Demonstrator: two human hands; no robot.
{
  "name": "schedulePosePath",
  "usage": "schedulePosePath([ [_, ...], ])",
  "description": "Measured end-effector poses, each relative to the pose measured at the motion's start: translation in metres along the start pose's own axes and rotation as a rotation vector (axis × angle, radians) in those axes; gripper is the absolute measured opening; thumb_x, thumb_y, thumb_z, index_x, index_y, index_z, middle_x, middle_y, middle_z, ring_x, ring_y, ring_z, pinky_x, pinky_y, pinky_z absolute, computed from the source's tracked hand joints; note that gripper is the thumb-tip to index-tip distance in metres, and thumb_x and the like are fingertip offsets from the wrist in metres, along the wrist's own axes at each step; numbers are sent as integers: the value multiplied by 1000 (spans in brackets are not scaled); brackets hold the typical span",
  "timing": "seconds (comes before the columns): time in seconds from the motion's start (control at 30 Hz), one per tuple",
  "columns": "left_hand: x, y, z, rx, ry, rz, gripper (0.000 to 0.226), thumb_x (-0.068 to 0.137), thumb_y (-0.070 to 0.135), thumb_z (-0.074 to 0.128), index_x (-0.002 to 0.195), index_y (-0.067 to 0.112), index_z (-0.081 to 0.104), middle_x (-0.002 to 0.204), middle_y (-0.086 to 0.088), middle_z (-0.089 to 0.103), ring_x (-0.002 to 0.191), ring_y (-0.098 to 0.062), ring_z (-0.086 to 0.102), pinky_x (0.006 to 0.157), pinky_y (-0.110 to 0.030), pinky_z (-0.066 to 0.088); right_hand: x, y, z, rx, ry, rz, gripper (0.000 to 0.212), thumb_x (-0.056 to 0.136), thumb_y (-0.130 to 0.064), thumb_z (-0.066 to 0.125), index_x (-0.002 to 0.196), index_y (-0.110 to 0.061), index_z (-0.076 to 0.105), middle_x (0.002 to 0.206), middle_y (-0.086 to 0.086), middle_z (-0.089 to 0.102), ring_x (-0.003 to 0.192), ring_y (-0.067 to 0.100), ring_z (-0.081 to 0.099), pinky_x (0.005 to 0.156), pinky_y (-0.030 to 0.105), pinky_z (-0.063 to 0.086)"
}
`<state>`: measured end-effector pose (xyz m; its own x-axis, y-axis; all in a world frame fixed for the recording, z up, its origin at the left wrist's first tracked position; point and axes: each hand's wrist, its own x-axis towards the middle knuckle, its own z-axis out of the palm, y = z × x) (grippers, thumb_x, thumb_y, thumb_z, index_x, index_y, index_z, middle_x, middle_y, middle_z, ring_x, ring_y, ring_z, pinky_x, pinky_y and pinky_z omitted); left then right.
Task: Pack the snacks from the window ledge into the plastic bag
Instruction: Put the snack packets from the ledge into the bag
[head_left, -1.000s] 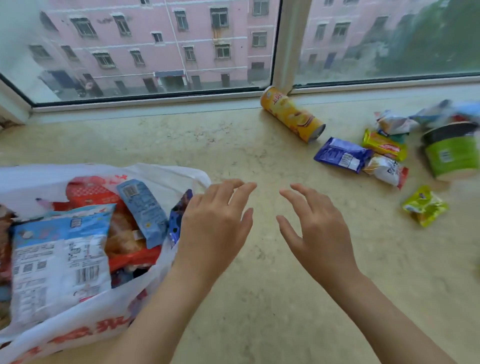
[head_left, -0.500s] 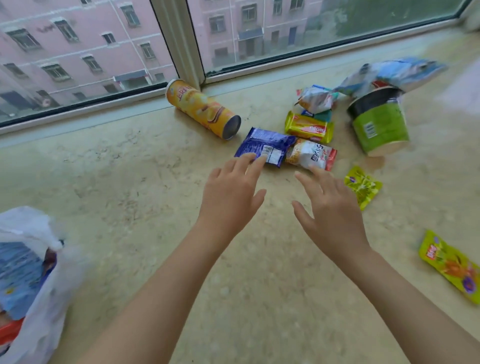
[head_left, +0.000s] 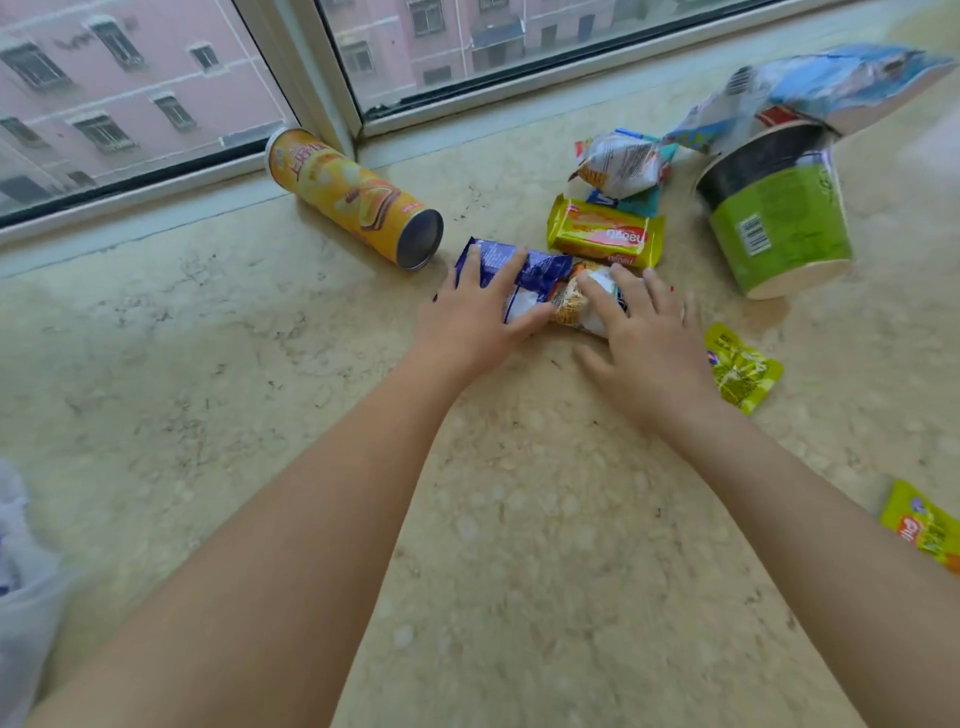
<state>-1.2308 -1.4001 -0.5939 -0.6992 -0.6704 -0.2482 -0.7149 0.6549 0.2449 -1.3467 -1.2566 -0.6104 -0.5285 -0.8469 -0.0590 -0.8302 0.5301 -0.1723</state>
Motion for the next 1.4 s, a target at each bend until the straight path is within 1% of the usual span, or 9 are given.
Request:
schedulePosePath([
  [0.2,-39,-19,7,169,114,92,74,78,81,33,144,47,28,149,-2,34,122,-27,48,92,-39,40,-29,-5,0,132,145,-27,53,73,-43,67,123,-27,58,110,6,53,95,30,58,83,43,42],
  [0.33,-44,-32,-4,221,211,87,85,72,85,33,141,36,38,128,5,48,113,-19,49,86,-35,34,-35,-12,-4,201,60,79,67,73,-55,63,135,-35,48,126,-3,52,111,22,52,88,39,39],
  [0.5,-24,-43,-17,56,-149,314,97,71,71,59,151,40,13,157,13,19,146,-9,10,116,-37,5,-35,-14,-21,298,-108,143,61,82,-46,55,141,-40,39,142,-11,47,127,18,42,101,40,30],
  [0.6,-23,-45,-21,135,-113,357,102,63,72,66,148,39,23,141,11,41,135,-15,29,113,-36,11,-38,-14,-26,377,-146,156,65,80,-41,62,141,-41,39,135,-7,53,125,20,46,101,43,36],
  [0.77,-42,-51,-25,-12,-100,152,75,59,62,78,124,35,52,107,15,58,106,-13,51,93,-31,32,-39,-19,-17,561,-232,244,82,58,-43,80,133,-32,46,113,-3,58,104,22,57,84,44,52],
  [0.93,-74,-75,-36,-538,-172,-104,41,70,36,83,106,36,65,95,12,68,86,-9,66,70,-34,58,-46,-30,-11,535,-228,248,38,56,-39,75,79,-17,54,87,4,54,79,21,58,63,35,48],
  [1.07,-110,-88,-37,-831,-173,-225,39,76,20,80,109,35,65,94,4,70,81,-9,68,55,-21,54,-59,-44,-17,782,-285,316,40,61,-28,82,92,-23,57,91,0,65,81,17,65,73,39,56],
  [1.27,-166,-103,-30,-1092,7,-345,41,76,10,78,108,34,67,87,0,74,77,-14,71,57,-19,53,-87,-78,-32,1160,-344,327,58,63,-5,86,111,-20,57,90,-1,71,66,3,69,52,17,50],
  [1.4,-203,-118,-42,-1126,145,-390,42,76,10,79,109,34,67,87,1,74,75,-15,72,56,-21,53,-106,-113,-44,1235,-338,298,65,58,-10,89,112,-25,56,97,-1,71,74,11,72,58,25,54],
])
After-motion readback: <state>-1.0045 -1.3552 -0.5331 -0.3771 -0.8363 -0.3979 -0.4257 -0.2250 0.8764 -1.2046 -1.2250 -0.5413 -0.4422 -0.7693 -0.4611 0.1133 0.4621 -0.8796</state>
